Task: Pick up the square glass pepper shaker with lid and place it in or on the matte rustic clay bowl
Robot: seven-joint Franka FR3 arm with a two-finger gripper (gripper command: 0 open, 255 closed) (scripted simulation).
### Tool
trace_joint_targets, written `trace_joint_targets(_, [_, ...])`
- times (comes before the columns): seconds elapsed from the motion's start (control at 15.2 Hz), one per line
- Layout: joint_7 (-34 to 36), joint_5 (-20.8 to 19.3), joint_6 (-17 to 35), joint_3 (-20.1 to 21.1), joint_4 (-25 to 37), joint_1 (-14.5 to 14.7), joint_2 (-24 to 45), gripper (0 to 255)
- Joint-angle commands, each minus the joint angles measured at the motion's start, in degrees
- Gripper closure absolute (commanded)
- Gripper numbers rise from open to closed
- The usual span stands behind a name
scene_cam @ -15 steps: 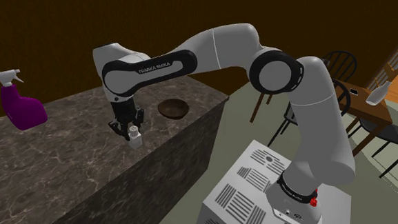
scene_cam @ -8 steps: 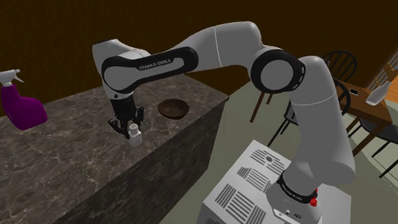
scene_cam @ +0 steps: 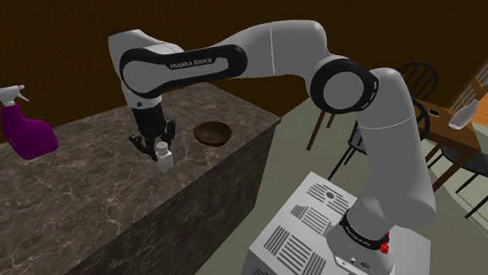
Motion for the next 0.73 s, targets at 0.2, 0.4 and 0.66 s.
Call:
trace_joint_targets(0.2, [0.1, 0.2, -3.6, 0.1, 3.1, 0.2, -0.5, 255])
trace_joint_targets(0.4, [0.1, 0.2, -5.9, 0.2, 5.3, 0.4, -0.6, 255])
trace_joint_targets(0.66, [0.2, 0.2, -9.1, 0.2, 8.8, 0.8, -0.4, 255])
